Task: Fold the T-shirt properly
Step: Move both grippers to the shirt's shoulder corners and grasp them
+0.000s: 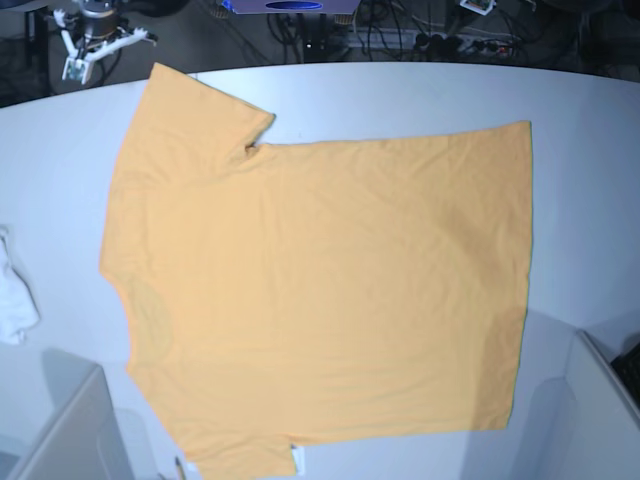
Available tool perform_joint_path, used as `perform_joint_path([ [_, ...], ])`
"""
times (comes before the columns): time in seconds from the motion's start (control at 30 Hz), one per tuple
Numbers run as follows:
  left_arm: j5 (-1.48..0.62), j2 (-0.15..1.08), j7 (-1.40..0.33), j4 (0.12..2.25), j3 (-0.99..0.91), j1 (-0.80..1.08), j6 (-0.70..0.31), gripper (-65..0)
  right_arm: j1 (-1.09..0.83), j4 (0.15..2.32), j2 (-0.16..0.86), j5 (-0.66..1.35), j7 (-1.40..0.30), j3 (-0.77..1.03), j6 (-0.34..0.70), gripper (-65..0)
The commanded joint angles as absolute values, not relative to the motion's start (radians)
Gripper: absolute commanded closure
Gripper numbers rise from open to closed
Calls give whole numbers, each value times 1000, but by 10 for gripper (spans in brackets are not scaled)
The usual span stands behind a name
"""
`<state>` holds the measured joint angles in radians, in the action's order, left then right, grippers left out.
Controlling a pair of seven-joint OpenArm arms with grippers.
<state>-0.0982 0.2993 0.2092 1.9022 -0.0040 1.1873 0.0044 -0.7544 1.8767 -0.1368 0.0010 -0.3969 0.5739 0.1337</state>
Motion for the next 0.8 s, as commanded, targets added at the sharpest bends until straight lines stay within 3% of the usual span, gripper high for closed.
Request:
perform_joint_path([
  [0.0, -151, 308, 223, 1929, -7, 1210, 10, 0, -742, 1917, -133, 2, -395, 578, 127, 0],
  [0.13, -338, 314, 223, 1951, -12, 1173, 10, 0, -630, 1979, -131, 2, -495, 584, 127, 0],
  [0.3, -263, 282, 231, 1948, -12, 1121, 10, 0, -499, 1991, -131, 2, -570, 578, 143, 0],
  [0.43, -225, 226, 225, 1949, -22, 1070, 10, 0, -427, 1989, -131, 39, -619, 585, 302, 0],
  [0.47, -229, 213, 225, 1951, -36, 1067, 10, 0, -417, 1991, -128, 65, -650, 585, 334, -38],
  [0.57, -265, 189, 223, 1952, -79, 1063, 10, 0, -381, 1991, -125, 157, -750, 642, 398, -339],
  [0.6, -286, 191, 223, 1952, -99, 1061, 7, 0, -366, 1985, -125, 193, -780, 671, 417, -410],
  [0.67, -349, 191, 223, 1954, -142, 1056, 7, 0, -335, 1980, -125, 257, -842, 720, 430, -432],
  [0.7, -392, 191, 223, 1959, -165, 1052, 5, -71, -320, 1980, -127, 286, -872, 746, 430, -410],
  [0.77, -475, 196, 223, 1959, -203, 1047, 5, -273, -289, 1977, -127, 334, -926, 783, 430, -357],
])
